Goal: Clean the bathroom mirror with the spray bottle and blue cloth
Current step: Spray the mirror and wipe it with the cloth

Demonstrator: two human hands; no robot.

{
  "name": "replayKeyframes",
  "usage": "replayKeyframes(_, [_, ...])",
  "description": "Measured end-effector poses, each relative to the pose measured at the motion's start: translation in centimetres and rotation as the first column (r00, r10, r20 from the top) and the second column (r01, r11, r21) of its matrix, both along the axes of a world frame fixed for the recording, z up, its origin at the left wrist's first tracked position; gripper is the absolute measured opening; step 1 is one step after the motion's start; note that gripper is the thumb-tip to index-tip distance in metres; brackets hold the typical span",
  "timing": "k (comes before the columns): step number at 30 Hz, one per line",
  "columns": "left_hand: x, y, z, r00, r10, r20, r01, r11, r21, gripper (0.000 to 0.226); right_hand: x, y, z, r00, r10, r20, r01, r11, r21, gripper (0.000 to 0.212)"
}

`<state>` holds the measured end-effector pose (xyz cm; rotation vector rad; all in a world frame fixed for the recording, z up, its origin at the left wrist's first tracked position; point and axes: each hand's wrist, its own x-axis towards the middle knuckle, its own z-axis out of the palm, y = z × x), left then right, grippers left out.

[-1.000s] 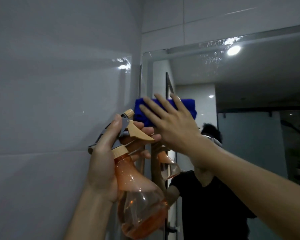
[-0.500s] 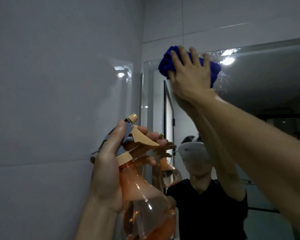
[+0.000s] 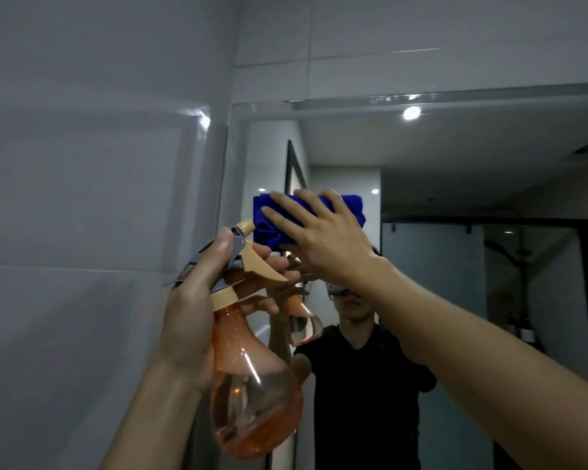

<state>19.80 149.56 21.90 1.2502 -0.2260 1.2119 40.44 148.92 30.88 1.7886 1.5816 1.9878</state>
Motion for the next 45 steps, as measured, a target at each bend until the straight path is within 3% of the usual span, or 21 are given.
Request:
replayKeyframes(6, [3.6, -5.1, -0.8, 0.997, 0.070, -0.033, -0.069, 0.996, 0.054, 0.044, 6.6, -9.5, -1.9, 0.998, -0.048, -0.049, 0.053, 0.993, 0.110, 0.059])
replayKeyframes(27, [23.6, -26.3, -5.1, 0.954, -0.206, -0.217, 0.194, 0.978, -0.076, 0.043, 28.3, -40.1, -7.0, 0.897, -0.124, -0.425, 0.265, 0.920, 0.291, 0.067])
replayKeyframes(39, [29.5, -29.8, -12.4, 0.907, -0.112, -0.405, 0.131, 0.991, 0.018, 0.040, 31.7, -45.9, -16.6, 0.763, 0.081, -0.641, 0.258, 0.872, 0.417, 0.072])
replayKeyframes(45, [30.6, -30.8, -14.0, 0.903, -0.086, -0.421, 0.103, 0.995, 0.017, 0.041, 31.1, -46.5, -19.8, 0.733, 0.087, -0.675, 0.247, 0.890, 0.384, 0.076])
